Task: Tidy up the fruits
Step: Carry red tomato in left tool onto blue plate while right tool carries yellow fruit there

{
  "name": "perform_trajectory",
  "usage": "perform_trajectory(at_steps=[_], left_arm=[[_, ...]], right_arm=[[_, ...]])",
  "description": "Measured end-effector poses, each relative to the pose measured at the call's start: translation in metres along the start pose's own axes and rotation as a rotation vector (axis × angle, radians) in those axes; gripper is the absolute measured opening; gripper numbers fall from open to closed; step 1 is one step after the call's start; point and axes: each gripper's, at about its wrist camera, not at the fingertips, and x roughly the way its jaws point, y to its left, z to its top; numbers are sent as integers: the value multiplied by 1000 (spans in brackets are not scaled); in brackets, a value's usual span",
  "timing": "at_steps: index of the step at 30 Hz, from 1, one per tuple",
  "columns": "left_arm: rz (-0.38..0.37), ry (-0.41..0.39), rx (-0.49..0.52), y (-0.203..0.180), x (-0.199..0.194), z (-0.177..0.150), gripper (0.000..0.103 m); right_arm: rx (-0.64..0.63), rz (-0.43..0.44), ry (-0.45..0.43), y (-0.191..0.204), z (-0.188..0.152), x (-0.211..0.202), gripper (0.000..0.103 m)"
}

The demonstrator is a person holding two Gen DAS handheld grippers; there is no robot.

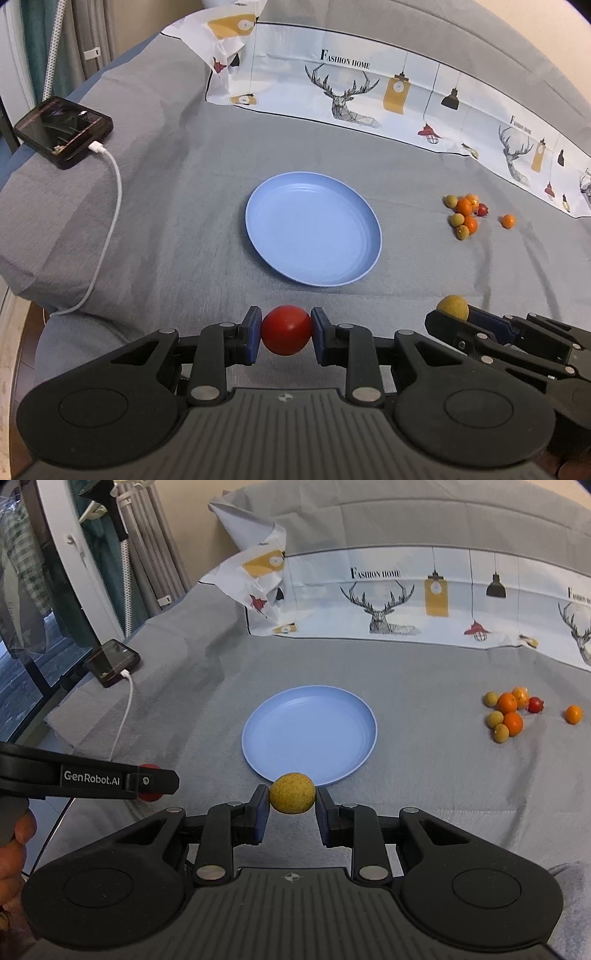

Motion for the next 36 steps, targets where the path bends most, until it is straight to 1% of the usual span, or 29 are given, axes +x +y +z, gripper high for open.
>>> perform_trajectory(at_steps=[14, 24, 30, 35, 36], left_arm=[[33, 59, 15, -4, 63, 47, 31], [59, 115, 63, -13, 129, 82, 31], [87, 164, 90, -14, 170, 92, 31], [94, 193, 94, -12, 192, 97, 32], [89, 194, 93, -12, 193, 98, 35]], right_arm=[[46, -12, 74, -18, 20, 60, 28], [11, -35, 112, -20, 40, 115, 28], [-16, -64, 141, -33, 48, 149, 28], [-26, -76, 171, -42, 49, 170, 28], [-28, -78, 175, -43, 48, 172, 28]])
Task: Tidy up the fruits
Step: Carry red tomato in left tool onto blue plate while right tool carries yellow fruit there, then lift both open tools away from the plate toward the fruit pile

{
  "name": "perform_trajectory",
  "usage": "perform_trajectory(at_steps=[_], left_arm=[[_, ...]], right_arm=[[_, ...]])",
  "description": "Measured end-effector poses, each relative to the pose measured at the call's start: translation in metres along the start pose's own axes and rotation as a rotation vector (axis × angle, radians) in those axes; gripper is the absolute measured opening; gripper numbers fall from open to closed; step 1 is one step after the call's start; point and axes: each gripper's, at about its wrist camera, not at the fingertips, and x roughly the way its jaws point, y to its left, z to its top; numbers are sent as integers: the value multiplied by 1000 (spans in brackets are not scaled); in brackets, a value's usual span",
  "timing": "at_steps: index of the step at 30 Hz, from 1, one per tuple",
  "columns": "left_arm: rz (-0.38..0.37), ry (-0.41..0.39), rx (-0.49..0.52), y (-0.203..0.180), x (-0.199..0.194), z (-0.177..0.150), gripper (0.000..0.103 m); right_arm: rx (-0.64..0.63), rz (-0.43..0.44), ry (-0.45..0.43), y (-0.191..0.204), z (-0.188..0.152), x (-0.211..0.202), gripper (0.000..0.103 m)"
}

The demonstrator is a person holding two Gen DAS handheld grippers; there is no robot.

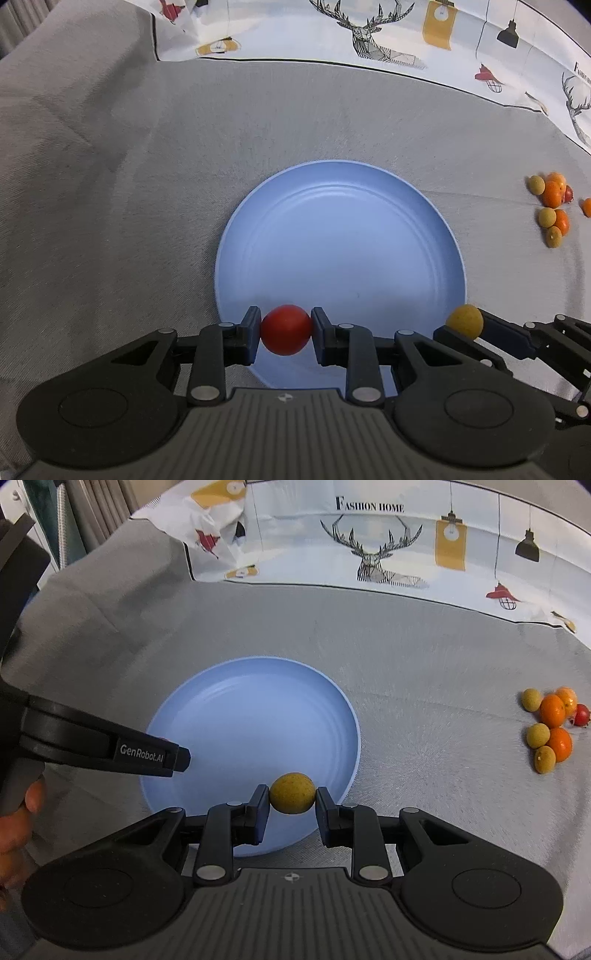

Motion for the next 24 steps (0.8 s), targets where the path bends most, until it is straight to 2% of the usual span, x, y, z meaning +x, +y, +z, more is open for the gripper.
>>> perform_trajectory(at_steps=[1, 2, 3, 5, 8, 14, 19, 24], left_arm=[[-8, 0, 2, 0, 0, 1, 42], [-14, -5, 3, 0, -1, 3, 62], [-12, -17, 2, 0, -3, 3, 87], [4, -49, 0, 0, -11, 4, 103], [13, -54, 4, 0, -23, 3, 102], [49, -32, -15, -2, -51, -16, 103], [68, -56, -6, -3, -86, -50, 103], [85, -102, -22, -1, -121, -90, 103]], right_arm=[[-4, 0, 2, 0, 0, 3, 29], [-10, 3, 4, 0, 1, 4, 29], [-16, 8, 1, -1, 3, 5, 30], [-35, 8, -10, 0, 5, 3, 49], [-66, -19, -38, 3, 5, -6, 68], [-51, -15, -32, 9, -14, -41, 86], [-21, -14, -58, 19, -36, -81, 91], [-24, -35, -150, 30, -56, -124, 96]])
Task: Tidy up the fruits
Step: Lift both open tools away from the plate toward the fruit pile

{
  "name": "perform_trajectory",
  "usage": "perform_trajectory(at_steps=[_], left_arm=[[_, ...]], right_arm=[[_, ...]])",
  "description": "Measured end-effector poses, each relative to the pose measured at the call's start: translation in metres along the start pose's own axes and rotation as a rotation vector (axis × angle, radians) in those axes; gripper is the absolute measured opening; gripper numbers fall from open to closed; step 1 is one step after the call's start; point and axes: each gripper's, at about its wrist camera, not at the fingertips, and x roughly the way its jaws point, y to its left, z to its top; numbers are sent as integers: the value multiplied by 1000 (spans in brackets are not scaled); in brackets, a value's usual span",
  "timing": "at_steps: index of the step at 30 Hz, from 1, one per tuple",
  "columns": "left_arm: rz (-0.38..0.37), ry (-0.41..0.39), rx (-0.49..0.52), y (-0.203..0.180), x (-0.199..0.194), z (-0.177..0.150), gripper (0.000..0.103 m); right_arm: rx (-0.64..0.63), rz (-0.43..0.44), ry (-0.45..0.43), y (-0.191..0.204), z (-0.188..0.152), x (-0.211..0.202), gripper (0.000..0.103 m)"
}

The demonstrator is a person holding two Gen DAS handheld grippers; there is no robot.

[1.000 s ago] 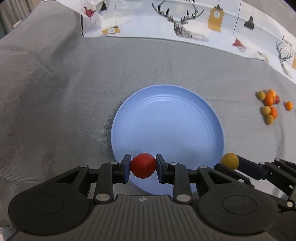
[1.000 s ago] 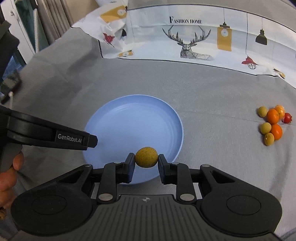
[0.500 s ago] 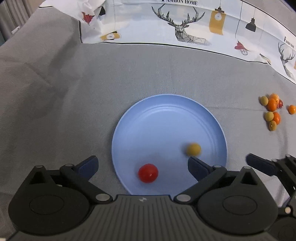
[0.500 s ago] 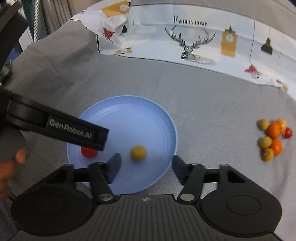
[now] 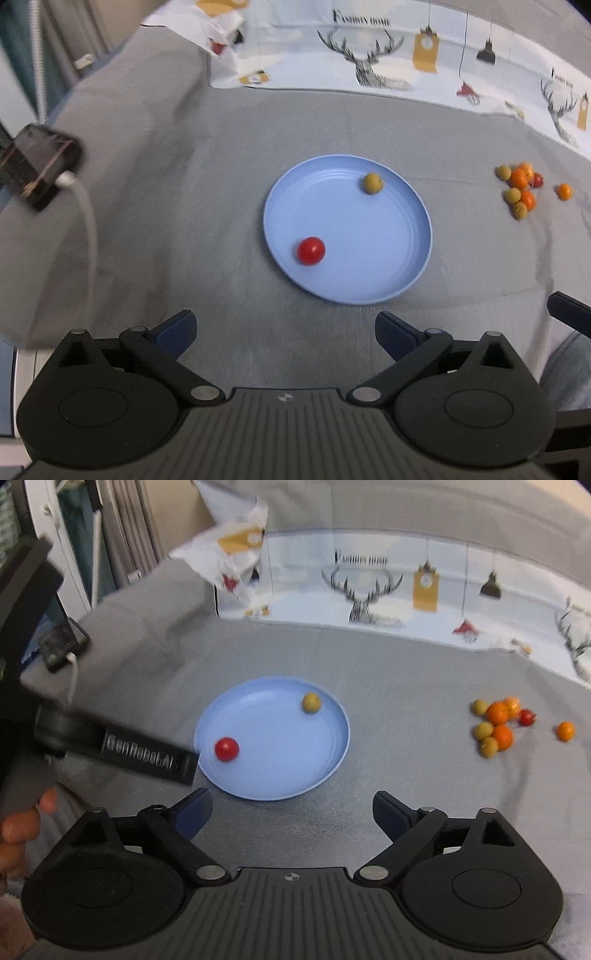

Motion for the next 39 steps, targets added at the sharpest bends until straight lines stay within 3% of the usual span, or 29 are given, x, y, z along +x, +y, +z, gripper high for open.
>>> perform_trajectory(at_steps=[15, 24, 39], left_arm=[[31, -119, -11, -2, -70, -60, 103], [34, -156, -9, -2, -85, -68, 103], [29, -144, -16, 3, -82, -68, 103]], right_arm=[[-34, -31, -140, 10, -36, -74, 100], [-64, -28, -183, 19, -43, -92, 100], [-71, -32, -181, 24, -42, -92, 100]])
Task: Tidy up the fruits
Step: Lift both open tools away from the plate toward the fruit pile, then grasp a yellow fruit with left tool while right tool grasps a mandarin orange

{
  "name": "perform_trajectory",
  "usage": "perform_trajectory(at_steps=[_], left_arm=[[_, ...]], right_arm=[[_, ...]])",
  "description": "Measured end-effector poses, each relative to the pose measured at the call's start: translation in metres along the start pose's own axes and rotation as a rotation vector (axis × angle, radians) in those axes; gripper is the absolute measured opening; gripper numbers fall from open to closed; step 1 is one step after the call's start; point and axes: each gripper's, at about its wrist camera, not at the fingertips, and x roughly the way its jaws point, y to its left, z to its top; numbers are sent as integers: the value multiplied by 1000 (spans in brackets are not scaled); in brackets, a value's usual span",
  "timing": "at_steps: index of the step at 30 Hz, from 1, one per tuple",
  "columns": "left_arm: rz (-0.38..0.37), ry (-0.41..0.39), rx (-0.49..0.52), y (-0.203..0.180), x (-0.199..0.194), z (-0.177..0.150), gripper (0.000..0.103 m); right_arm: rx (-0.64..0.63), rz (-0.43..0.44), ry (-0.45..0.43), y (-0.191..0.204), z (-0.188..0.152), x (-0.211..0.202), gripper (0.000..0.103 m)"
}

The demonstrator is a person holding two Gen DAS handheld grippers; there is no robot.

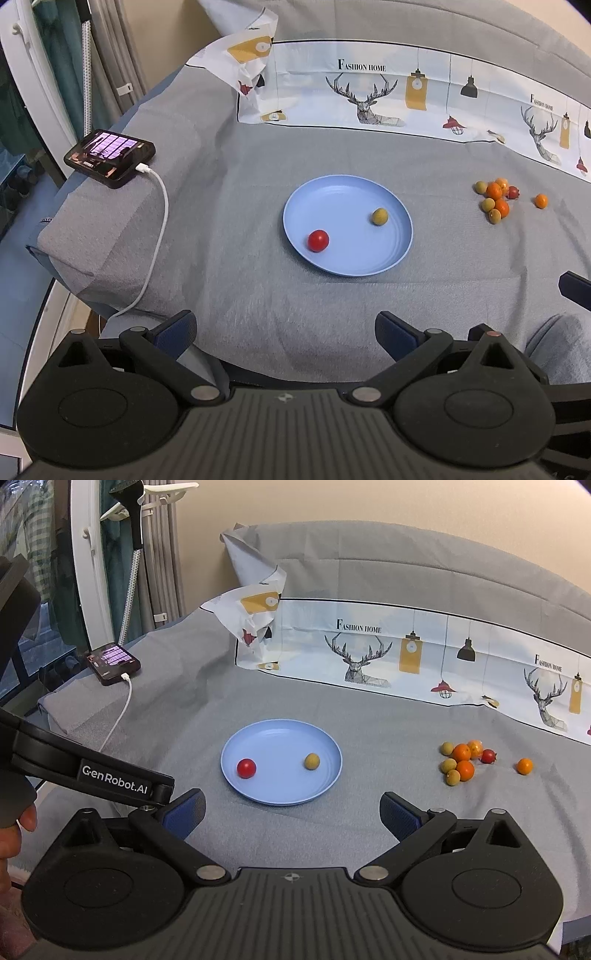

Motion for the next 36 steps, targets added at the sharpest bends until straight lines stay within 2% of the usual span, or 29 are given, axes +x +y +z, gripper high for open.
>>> perform_trajectory(at_steps=[25, 31, 36], left_arm=[[13, 88, 42, -17, 33, 12, 103], [-11, 127, 69, -39, 50, 28, 103], [-56, 149, 126, -81, 70, 51, 103]], right_arm=[[76, 14, 72, -21, -6, 32, 100], [156, -66, 66, -56, -11, 43, 100], [273, -205, 47, -115, -18, 49, 100]])
